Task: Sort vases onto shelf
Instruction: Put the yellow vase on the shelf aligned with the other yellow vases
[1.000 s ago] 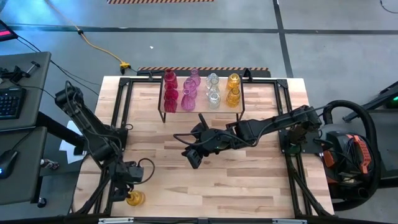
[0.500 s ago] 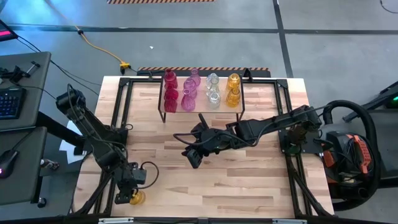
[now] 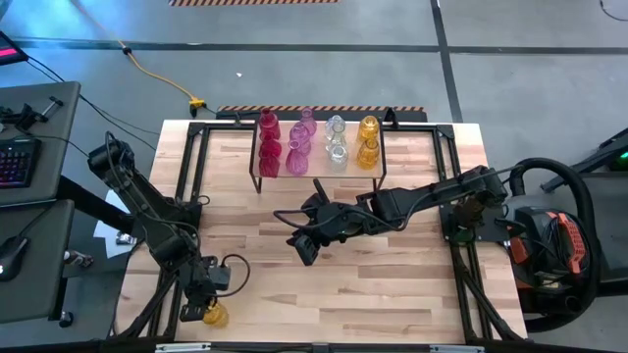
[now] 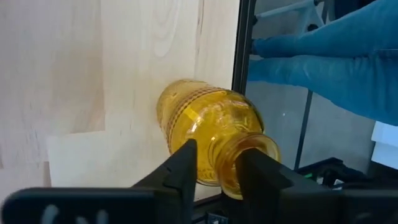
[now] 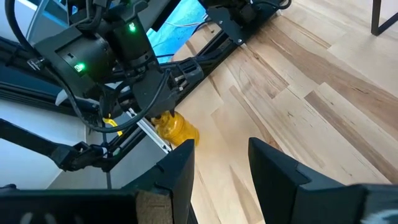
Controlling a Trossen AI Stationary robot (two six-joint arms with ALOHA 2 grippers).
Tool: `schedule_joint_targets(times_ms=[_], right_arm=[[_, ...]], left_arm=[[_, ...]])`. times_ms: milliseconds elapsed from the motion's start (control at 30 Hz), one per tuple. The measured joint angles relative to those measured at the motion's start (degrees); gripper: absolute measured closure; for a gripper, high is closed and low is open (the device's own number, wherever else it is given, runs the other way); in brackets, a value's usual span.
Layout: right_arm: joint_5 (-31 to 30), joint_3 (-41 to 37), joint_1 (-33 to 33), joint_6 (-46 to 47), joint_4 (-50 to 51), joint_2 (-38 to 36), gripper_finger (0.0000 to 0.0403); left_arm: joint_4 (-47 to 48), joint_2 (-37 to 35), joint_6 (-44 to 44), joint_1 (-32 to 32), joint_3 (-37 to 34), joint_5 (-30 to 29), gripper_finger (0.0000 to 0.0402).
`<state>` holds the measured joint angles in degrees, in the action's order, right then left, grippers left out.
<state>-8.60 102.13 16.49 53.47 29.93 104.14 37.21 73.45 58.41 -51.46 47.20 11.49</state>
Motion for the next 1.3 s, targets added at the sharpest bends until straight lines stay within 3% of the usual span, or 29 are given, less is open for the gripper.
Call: schedule_joint_targets(times_ms=[233, 600, 767, 1300], right_arm=[[-0.17, 0.00, 0.00, 0.35, -0.05, 0.00, 0.0267], [0.18, 0.00, 0.02, -2.55, 0.07, 0.00, 0.0267], [3.35, 0.00, 0.02, -2.97, -0.03, 0.00, 0.0264], [3.82, 0.02, 0.02, -7.38, -0.06, 0.40, 0.0148]], left_arm=[[0.07, -0.02, -2.84, 0.00, 0.00, 0.55, 0.0375], [1.32, -3.86, -5.16, 0.09, -0.39, -0.65, 0.0376], [3.82, -5.70, -5.16, 0.13, -0.50, -1.30, 0.0376], [2.61, -11.33, -8.23, 6.70, -0.33, -1.52, 0.0376]])
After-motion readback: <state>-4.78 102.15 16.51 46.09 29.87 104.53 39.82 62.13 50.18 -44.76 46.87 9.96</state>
